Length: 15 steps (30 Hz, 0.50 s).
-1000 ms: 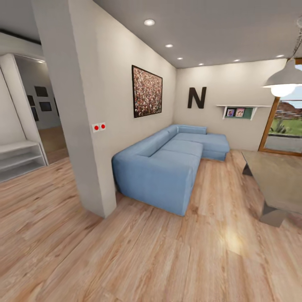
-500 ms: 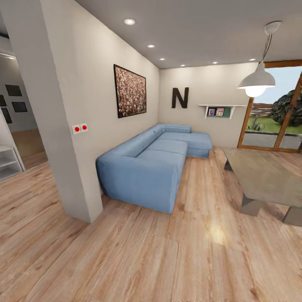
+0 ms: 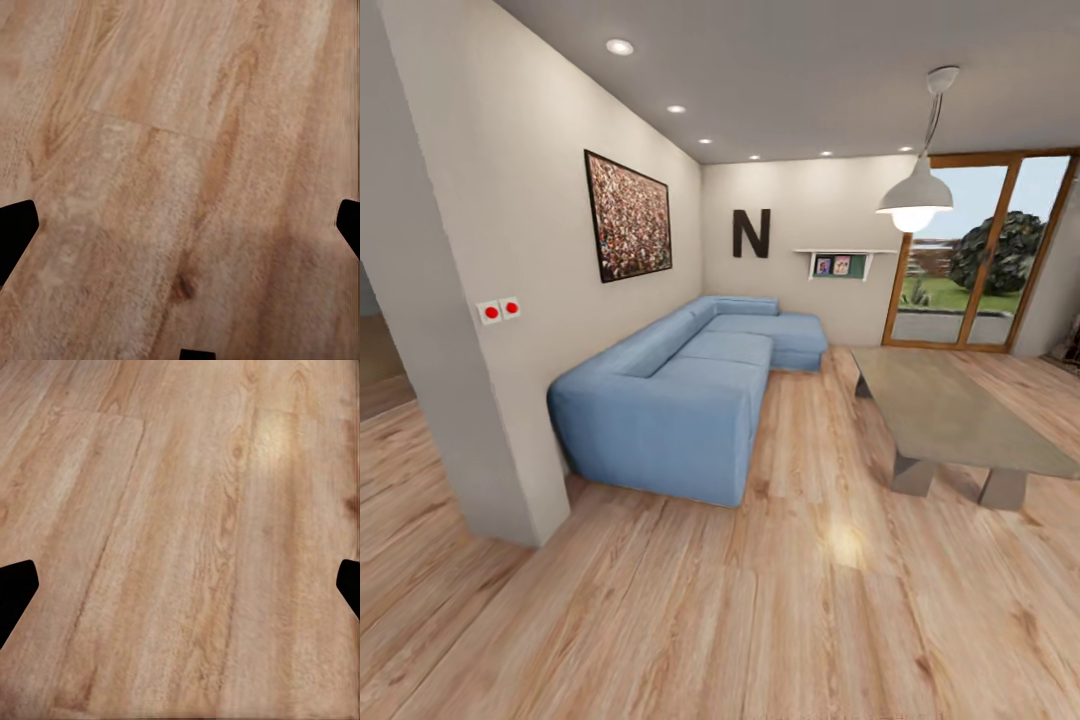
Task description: In the kitchen, take the Vidalia onion out of the sink, dice it on the chopping board with the paring knife, put the diced onion into the bowl on the countertop, then place both the paring knife and the chopping board into the sink.
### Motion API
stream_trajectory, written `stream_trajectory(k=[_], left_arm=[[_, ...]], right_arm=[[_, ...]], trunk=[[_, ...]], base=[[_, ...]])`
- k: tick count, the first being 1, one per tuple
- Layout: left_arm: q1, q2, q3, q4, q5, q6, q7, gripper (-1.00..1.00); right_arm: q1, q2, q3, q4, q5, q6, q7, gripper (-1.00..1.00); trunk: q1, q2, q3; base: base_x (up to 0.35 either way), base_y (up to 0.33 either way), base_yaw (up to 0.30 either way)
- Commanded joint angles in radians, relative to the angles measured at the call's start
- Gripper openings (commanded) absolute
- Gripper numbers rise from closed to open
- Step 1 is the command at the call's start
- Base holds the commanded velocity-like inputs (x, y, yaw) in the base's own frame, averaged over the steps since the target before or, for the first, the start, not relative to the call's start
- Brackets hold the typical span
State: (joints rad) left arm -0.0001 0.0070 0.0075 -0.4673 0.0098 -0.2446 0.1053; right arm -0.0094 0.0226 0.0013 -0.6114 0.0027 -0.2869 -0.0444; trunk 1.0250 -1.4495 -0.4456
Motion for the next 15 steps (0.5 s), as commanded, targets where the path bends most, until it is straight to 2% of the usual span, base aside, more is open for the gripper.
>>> stream_trajectory(k=[1, 15], left_arm=[[0.000, 0.000, 0.000, -0.001, 0.001, -0.002, 0.003, 1.00], [0.000, 0.001, 0.001, 0.000, 0.001, -0.002, 0.002, 1.00]], right_arm=[[-0.001, 0.000, 0.000, 0.001, 0.000, -0.003, -0.003, 1.00], [-0.001, 0.000, 0.000, 0.001, 0.000, -0.003, -0.003, 1.00]], trunk=[[0.000, -0.001, -0.001], [0.000, -0.001, -0.001]], base=[[0.000, 0.000, -0.242], [0.000, 0.000, -0.242]])
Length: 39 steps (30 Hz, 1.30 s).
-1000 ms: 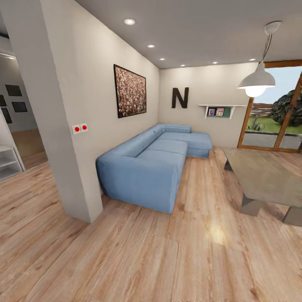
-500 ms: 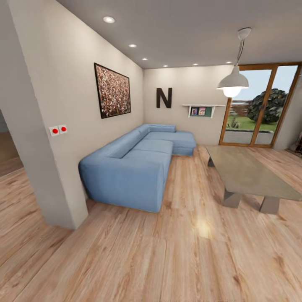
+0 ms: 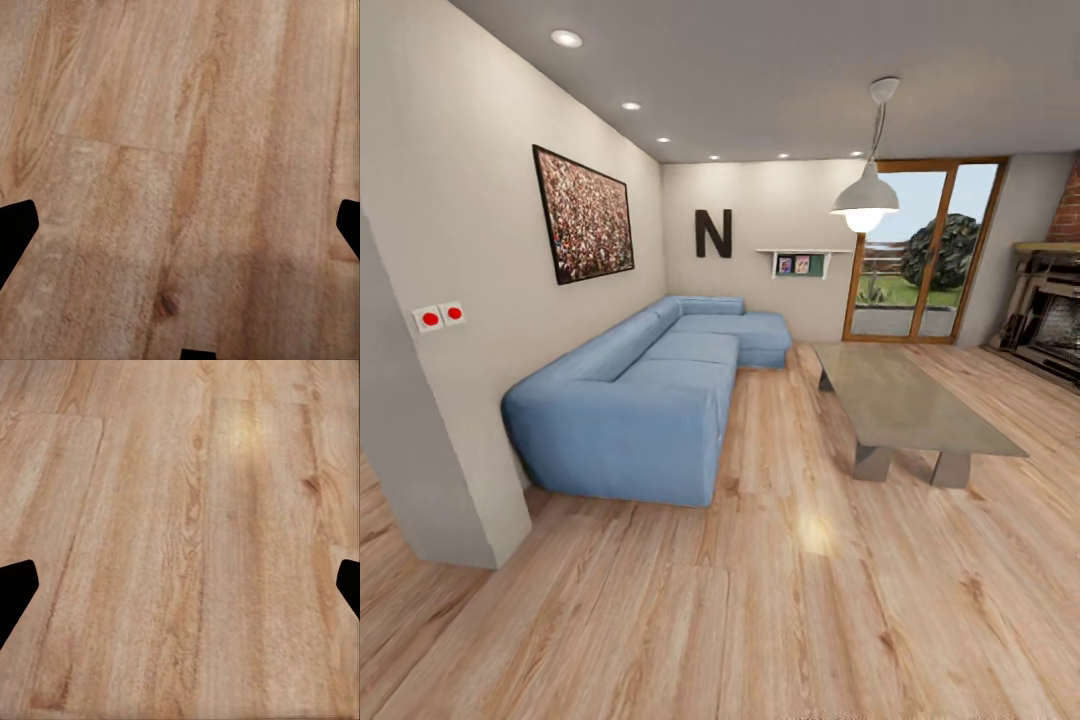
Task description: In the kitchen, take the Vidalia onion out of the sink, dice it on the chopping board with the paring knife, put the diced onion into the bowl on the countertop, then place both the paring knife and the chopping board into the sink.
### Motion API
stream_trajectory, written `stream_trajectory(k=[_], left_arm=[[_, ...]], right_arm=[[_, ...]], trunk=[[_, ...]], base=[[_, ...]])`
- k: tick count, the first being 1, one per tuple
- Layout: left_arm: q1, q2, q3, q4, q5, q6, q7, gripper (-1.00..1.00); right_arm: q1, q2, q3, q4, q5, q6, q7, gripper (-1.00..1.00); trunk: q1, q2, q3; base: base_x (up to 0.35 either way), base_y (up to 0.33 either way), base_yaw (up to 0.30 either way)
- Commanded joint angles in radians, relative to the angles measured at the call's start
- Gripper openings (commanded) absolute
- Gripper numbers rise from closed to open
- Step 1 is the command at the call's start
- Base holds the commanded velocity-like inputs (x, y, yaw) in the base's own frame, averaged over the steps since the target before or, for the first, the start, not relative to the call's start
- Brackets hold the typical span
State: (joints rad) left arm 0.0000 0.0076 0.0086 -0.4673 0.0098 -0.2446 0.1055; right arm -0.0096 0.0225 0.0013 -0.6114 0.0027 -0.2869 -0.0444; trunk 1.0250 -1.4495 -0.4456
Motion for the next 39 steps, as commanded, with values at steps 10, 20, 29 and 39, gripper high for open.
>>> stream_trajectory(k=[10, 20, 29, 39], left_arm=[[0.000, 0.000, 0.000, -0.001, 0.001, -0.002, 0.002, 1.00], [0.000, 0.000, -0.001, -0.001, 0.001, -0.002, 0.002, 1.00], [0.000, 0.000, -0.001, -0.001, 0.000, -0.002, 0.002, 1.00], [0.000, 0.000, 0.000, -0.002, 0.000, -0.002, 0.002, 1.00]], right_arm=[[-0.001, 0.000, 0.000, 0.001, 0.000, -0.003, -0.003, 1.00], [-0.001, -0.002, 0.000, 0.001, 0.000, -0.003, -0.003, 1.00], [-0.001, -0.003, 0.000, 0.001, 0.000, -0.003, -0.003, 1.00], [-0.001, -0.004, 0.000, 0.001, 0.000, -0.003, -0.003, 1.00]], trunk=[[0.000, -0.001, -0.001], [0.000, -0.001, -0.001], [0.000, -0.001, -0.001], [0.000, -0.001, -0.001]], base=[[0.000, 0.000, -0.242], [0.000, 0.000, -0.242], [0.000, 0.000, -0.242], [0.000, 0.000, -0.242]])
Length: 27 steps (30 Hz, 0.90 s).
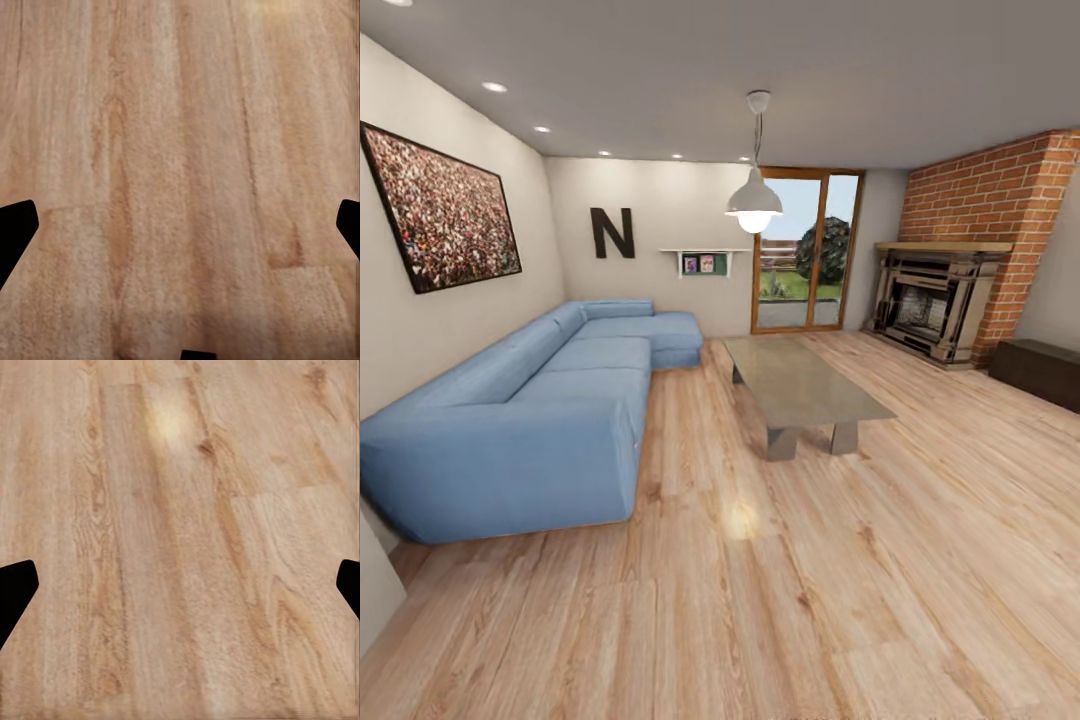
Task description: In the kitchen, take the Vidalia onion out of the sink, dice it on the chopping board with the paring knife, put the diced onion into the bowl on the countertop, then place both the paring knife and the chopping board into the sink.
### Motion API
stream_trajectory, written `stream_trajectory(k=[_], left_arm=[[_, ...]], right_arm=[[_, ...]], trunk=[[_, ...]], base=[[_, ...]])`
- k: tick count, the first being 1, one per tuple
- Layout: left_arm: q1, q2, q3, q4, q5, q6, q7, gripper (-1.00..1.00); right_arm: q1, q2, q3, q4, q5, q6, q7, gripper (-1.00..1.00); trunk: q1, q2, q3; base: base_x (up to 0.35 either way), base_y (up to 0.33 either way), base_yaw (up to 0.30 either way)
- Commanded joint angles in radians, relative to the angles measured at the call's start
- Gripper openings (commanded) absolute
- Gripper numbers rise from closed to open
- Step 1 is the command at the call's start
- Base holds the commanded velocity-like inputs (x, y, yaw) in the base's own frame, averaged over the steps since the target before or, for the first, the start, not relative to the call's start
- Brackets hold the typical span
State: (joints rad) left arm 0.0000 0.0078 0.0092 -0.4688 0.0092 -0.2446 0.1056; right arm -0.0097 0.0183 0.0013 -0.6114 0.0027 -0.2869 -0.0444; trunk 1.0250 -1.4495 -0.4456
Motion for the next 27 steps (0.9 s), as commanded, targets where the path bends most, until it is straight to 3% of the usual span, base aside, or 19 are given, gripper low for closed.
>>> stream_trajectory(k=[1, 27], left_arm=[[0.000, 0.000, 0.000, 0.000, 0.001, -0.002, 0.002, 1.00], [0.000, 0.000, 0.000, -0.001, 0.000, -0.002, 0.003, 1.00]], right_arm=[[-0.001, 0.000, 0.000, 0.001, 0.000, -0.003, -0.003, 1.00], [0.000, 0.001, 0.000, 0.001, 0.000, -0.003, -0.003, 1.00]], trunk=[[0.000, -0.001, -0.001], [0.000, -0.001, -0.001]], base=[[0.000, 0.000, -0.242], [0.009, -0.011, -0.242]])
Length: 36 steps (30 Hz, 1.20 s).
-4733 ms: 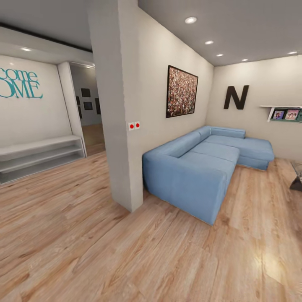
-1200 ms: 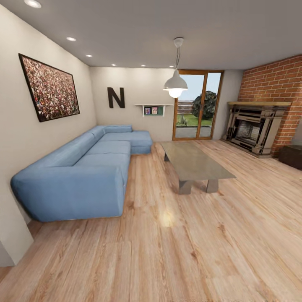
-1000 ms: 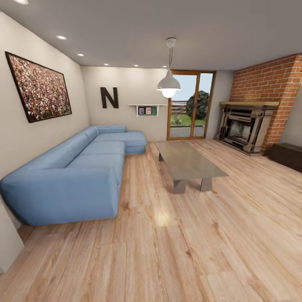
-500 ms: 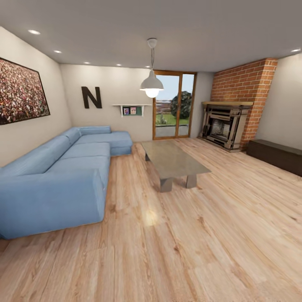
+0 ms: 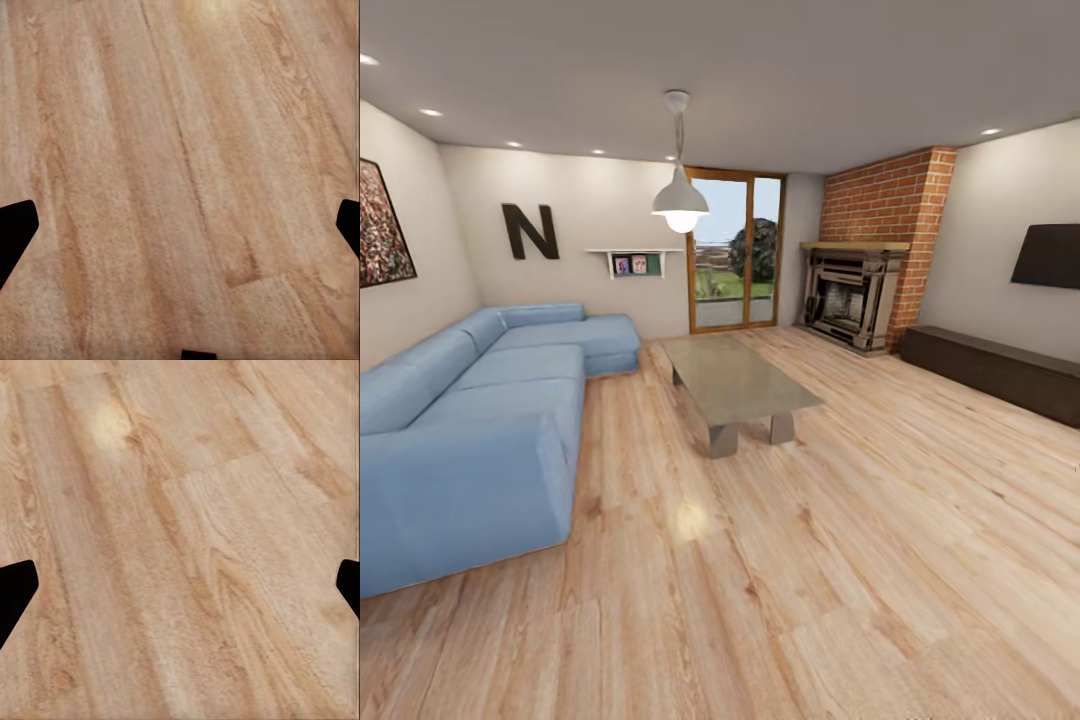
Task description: In the kitchen, take the Vidalia onion out of the sink, dice it on the chopping board with the paring knife, put the diced onion into the bowl on the countertop, then place both the paring knife and the chopping board into the sink.
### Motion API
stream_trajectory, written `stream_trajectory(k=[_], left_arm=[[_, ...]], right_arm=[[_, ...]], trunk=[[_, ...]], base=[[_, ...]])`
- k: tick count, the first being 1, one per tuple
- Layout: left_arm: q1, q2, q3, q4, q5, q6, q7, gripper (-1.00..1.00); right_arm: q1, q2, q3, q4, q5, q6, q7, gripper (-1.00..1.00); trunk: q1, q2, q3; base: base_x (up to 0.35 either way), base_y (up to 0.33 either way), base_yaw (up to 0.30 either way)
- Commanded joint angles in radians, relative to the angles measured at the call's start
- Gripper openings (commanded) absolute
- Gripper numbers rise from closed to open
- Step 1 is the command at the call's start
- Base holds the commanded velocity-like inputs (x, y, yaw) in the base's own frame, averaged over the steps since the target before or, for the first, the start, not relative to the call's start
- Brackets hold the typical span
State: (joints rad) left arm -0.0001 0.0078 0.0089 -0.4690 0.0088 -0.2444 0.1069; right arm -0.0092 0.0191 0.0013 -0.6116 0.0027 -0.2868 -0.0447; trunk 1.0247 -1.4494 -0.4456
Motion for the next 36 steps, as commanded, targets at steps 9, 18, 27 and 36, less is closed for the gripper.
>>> stream_trajectory(k=[9, 18, 27, 36], left_arm=[[0.000, 0.000, 0.000, 0.000, 0.000, -0.003, 0.002, 1.00], [0.000, 0.000, 0.000, 0.000, 0.000, -0.002, 0.002, 1.00], [0.000, 0.000, 0.000, 0.001, 0.000, -0.003, 0.002, 1.00], [0.000, 0.001, 0.000, 0.000, 0.000, -0.003, 0.002, 1.00]], right_arm=[[-0.001, 0.000, 0.000, 0.001, 0.000, -0.003, -0.003, 1.00], [-0.001, 0.000, 0.000, 0.001, 0.000, -0.003, -0.003, 1.00], [-0.001, 0.001, 0.000, 0.001, 0.000, -0.003, -0.003, 1.00], [-0.001, 0.001, 0.001, 0.001, 0.000, -0.003, -0.003, 1.00]], trunk=[[0.000, -0.001, -0.001], [0.000, -0.001, -0.001], [0.000, -0.001, -0.001], [0.000, -0.001, -0.001]], base=[[0.176, -0.178, -0.242], [0.228, -0.219, -0.242], [0.229, -0.221, -0.243], [0.229, -0.217, -0.268]])
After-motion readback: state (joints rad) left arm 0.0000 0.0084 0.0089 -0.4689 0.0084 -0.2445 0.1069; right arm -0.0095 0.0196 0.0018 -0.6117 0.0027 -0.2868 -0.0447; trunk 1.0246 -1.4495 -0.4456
